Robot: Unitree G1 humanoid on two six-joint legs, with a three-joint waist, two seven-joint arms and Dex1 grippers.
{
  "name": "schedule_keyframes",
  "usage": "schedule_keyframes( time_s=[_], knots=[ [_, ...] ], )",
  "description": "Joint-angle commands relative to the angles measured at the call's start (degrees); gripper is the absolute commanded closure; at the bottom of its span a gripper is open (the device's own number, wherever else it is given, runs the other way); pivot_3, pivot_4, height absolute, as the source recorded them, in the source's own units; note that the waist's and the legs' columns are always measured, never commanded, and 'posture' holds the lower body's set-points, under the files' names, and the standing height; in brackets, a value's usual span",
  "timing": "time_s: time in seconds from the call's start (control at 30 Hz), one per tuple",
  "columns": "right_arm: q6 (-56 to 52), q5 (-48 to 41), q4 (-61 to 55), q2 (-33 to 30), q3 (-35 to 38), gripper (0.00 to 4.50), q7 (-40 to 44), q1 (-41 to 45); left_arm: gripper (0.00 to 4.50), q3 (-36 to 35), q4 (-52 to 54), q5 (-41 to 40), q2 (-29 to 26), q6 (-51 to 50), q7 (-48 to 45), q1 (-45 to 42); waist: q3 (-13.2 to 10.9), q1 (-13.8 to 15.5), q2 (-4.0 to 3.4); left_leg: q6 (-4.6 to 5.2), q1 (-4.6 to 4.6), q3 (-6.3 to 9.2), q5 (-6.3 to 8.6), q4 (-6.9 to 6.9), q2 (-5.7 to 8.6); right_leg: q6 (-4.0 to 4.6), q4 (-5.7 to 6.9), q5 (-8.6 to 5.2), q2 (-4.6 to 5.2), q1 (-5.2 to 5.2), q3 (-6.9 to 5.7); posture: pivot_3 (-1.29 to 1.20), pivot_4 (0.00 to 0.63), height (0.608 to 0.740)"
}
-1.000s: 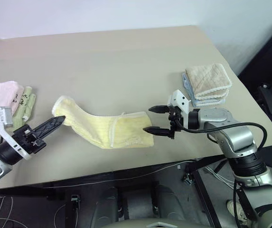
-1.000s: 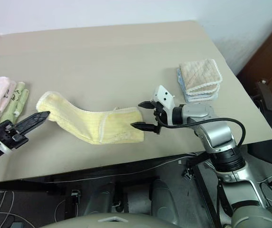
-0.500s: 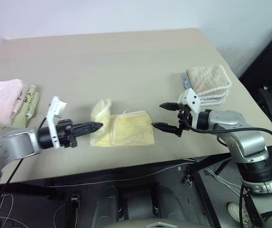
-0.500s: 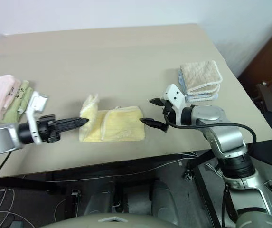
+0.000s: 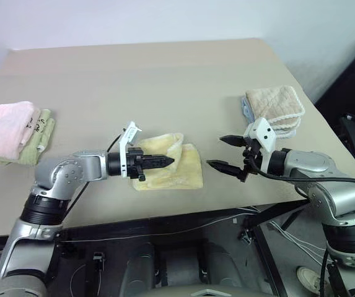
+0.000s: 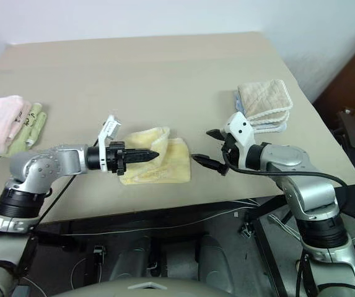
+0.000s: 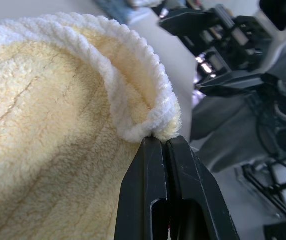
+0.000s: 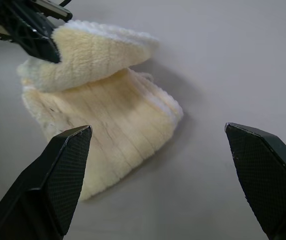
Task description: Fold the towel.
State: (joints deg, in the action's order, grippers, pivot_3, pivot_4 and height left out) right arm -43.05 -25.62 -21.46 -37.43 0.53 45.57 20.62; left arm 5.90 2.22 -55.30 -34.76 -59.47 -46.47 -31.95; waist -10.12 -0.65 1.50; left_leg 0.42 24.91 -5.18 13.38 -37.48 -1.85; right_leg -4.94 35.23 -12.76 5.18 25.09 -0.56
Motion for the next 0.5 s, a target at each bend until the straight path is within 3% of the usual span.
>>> schedule_keyframes(
  time_s=[0.03, 0.5],
  knots=[
    [-0.26, -1.22, -3.40, -0.63, 1.80, 0.00, -1.03, -0.15, 4.49, 2.12, 1.08, 3.53, 1.32, 1.10, -2.35, -1.34, 0.00, -0.03, 0.00, 0.00, 0.00, 0.03, 0.00, 0.00, 0.00, 0.00, 0.00, 0.00, 0.00, 0.00, 0.00, 0.00, 0.150, 0.740],
    [-0.35, -1.87, -4.37, 0.41, 1.97, 0.00, -5.19, -0.51, 4.49, 4.43, -6.06, 12.92, 11.55, 4.15, -2.76, -3.98, -0.01, 0.05, 0.01, 0.08, 0.01, 0.29, 0.05, -0.44, -0.03, -0.03, 0.02, -0.01, -0.05, -0.27, -0.09, 0.00, 0.150, 0.740]
  ],
)
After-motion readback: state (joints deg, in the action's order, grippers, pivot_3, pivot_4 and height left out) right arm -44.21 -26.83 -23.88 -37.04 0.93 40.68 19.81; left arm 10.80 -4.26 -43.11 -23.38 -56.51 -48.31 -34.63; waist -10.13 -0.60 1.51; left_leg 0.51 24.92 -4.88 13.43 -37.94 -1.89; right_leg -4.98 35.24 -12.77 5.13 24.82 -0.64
